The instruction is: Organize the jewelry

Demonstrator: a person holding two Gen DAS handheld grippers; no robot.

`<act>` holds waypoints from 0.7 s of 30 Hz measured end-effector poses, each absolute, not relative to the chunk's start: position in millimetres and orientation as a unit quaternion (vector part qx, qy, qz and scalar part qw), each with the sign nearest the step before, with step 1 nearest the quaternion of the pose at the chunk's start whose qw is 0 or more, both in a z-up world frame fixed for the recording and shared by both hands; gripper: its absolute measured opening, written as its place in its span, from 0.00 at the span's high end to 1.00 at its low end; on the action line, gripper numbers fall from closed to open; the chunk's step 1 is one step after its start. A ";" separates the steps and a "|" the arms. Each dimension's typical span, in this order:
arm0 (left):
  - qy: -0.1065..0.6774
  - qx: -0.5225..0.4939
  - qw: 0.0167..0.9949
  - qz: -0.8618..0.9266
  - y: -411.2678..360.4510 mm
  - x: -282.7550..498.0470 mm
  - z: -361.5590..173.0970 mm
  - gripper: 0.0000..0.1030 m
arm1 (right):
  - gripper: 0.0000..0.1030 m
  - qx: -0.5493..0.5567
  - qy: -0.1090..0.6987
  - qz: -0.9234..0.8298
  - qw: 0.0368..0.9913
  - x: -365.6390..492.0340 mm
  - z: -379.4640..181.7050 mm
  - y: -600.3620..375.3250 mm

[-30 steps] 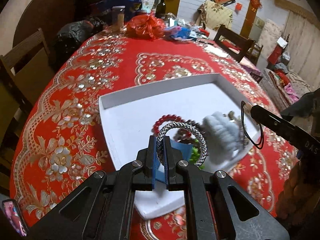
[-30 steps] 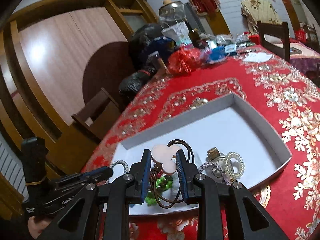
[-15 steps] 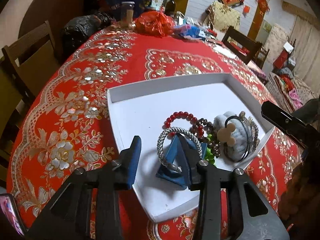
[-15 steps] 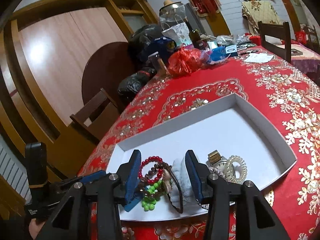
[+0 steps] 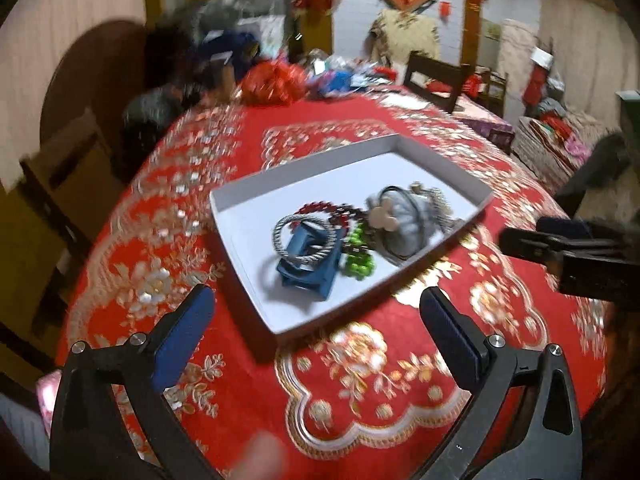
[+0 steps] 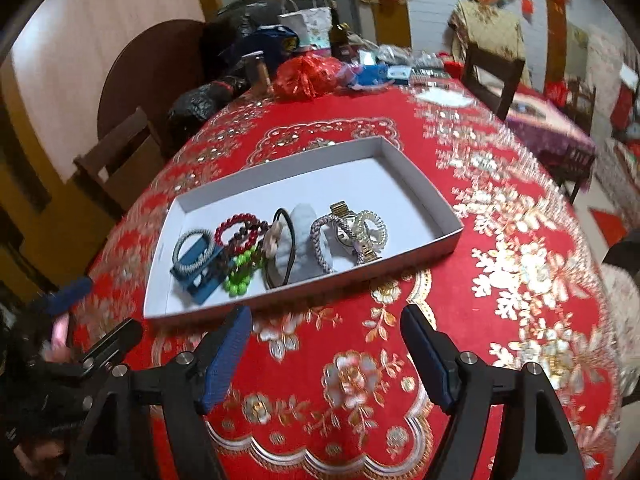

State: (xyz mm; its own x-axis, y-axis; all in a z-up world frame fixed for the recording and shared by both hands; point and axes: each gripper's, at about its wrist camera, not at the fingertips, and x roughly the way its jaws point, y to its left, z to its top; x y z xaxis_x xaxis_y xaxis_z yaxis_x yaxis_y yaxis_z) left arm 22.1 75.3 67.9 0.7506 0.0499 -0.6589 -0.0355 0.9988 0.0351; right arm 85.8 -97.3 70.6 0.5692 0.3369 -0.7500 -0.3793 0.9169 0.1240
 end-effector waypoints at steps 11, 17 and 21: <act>0.405 -0.057 0.912 0.027 70.7 12.5 70.5 0.00 | 0.27 -0.045 0.386 0.195 0.900 61.7 73.1 -101.2; 0.428 -0.041 0.902 0.043 58.9 14.9 64.7 0.00 | 0.27 -0.057 0.402 0.171 0.898 69.5 62.2 -104.1; 0.432 -0.041 0.900 0.040 56.8 15.3 62.2 0.00 | 0.27 -0.066 0.402 0.173 0.897 69.4 60.3 -101.2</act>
State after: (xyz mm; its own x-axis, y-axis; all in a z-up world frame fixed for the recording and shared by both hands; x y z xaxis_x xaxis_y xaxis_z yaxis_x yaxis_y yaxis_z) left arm 15.3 56.8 62.2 0.6229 0.0361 -0.7815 -0.1070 0.9935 -0.0394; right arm 69.4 -101.2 60.3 0.6165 0.2565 -0.7444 -0.3627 0.9317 0.0206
